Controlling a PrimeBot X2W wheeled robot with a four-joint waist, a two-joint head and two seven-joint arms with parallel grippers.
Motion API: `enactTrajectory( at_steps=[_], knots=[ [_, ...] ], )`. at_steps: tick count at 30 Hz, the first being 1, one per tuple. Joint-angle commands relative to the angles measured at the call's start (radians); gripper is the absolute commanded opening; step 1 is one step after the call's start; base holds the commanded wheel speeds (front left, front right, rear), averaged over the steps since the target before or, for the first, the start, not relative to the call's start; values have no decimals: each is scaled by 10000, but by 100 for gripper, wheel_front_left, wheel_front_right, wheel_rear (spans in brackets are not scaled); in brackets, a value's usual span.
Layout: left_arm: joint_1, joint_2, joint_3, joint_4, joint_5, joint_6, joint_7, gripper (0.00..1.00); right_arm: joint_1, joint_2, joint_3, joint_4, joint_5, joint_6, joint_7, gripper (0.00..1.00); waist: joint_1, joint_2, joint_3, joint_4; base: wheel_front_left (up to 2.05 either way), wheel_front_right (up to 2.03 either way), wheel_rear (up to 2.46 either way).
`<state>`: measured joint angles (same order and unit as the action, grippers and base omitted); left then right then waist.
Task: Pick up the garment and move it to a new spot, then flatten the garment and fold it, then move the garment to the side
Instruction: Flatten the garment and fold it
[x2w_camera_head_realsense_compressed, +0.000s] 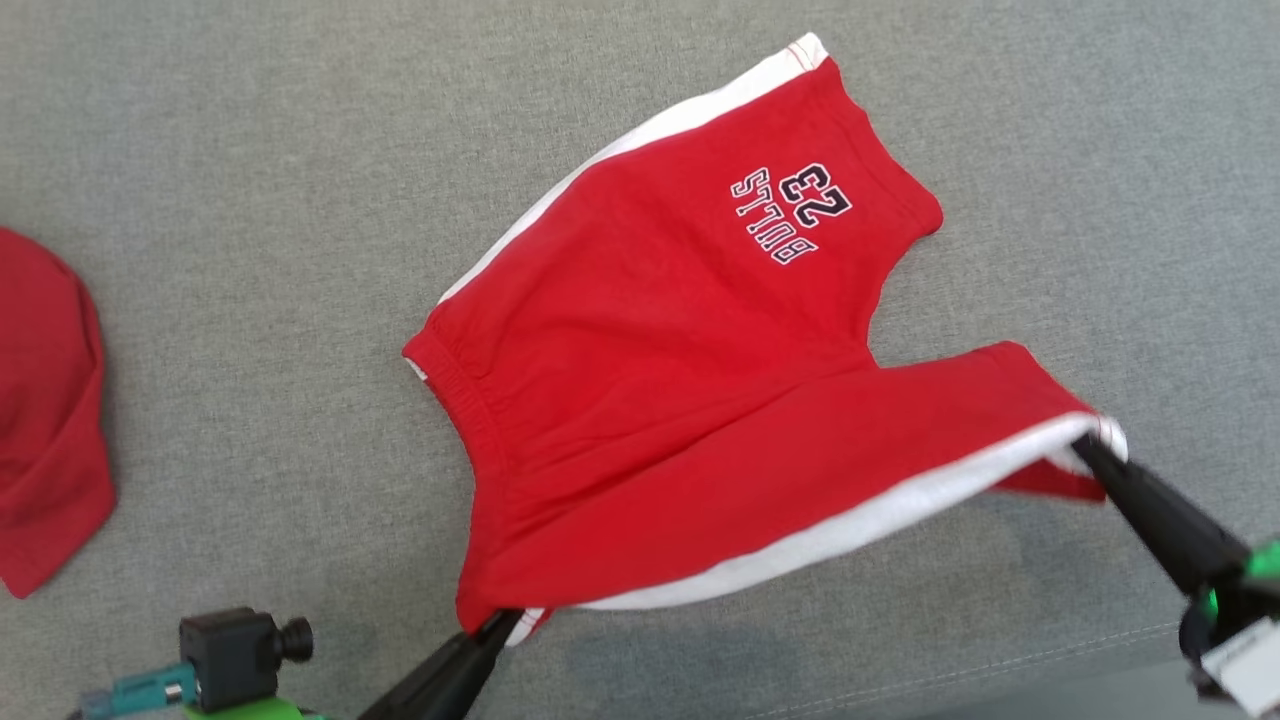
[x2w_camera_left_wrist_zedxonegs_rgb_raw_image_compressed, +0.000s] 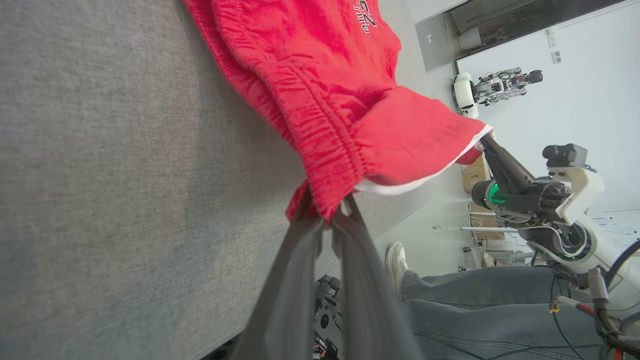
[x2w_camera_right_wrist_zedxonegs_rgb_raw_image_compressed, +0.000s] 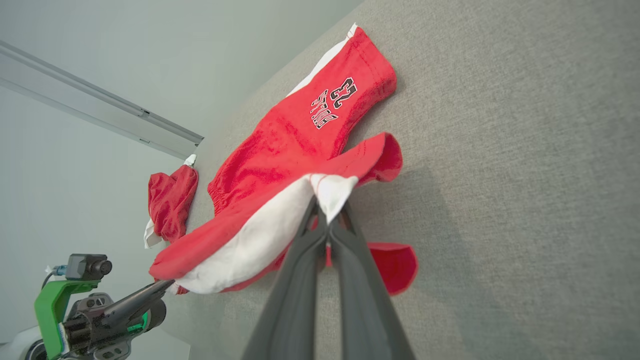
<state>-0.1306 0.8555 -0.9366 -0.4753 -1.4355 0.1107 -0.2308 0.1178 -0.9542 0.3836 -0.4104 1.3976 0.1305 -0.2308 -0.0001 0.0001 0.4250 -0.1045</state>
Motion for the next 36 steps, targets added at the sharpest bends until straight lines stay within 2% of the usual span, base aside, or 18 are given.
enactTrajectory(
  at_steps=[1,3,7,11,16,19,30,31,33,34,35,36],
  knots=[
    [-462,281,261,-345,-270,205,368,0,-1020,190,-28,92,149,4,445,0,1,-1,289,-48,0,0,0],
    [-680,361,401,-486,-470,318,566,0,-1565,325,40,275,201,4,723,0,1,-1,368,-67,0,0,0],
    [-1603,426,1180,-829,-1474,760,1264,0,-4149,1269,435,1439,204,4,1831,0,1,-1,768,-27,0,0,0],
    [-2654,23,1864,-600,-2592,1200,1900,0,-6388,2381,806,3044,234,4,2620,0,1,-1,1103,216,0,0,0],
    [-3824,-393,2103,301,-2958,1612,2550,0,-8317,3367,1308,4782,-99,6,3225,0,1,-1,1414,513,0,0,0],
    [-4368,-622,2039,860,-2736,1693,2793,0,-9037,3662,1523,5499,-295,6,3394,0,1,-1,1516,642,0,0,0],
    [-5064,-1384,1894,2029,-2917,1516,3186,0,-10289,3897,1880,7138,-766,6,3286,0,1,-1,1607,869,0,0,0],
    [-5086,-1396,1908,2086,-2923,1501,3199,9,-10362,3898,1911,7207,-799,6,3282,0,1,-1,1612,879,0,0,0],
    [-5145,-1415,1931,2214,-2862,1513,3163,45,-10487,3951,1982,7355,-830,6,3240,0,1,-1,1613,909,0,0,0],
    [-5163,-1440,1926,2263,-2815,1541,3137,82,-10539,3954,1994,7446,-895,6,3178,0,1,-1,1610,925,0,0,0],
    [-5175,-1471,1913,2316,-2780,1545,3127,100,-10612,3942,1979,7584,-1019,4,3037,4,1,-1,1610,942,0,0,0],
    [-5177,-1504,1911,2363,-2771,1556,3102,100,-10657,3963,1983,7741,-1089,4,2926,38,1,-1,1603,958,0,0,0]
  ],
)
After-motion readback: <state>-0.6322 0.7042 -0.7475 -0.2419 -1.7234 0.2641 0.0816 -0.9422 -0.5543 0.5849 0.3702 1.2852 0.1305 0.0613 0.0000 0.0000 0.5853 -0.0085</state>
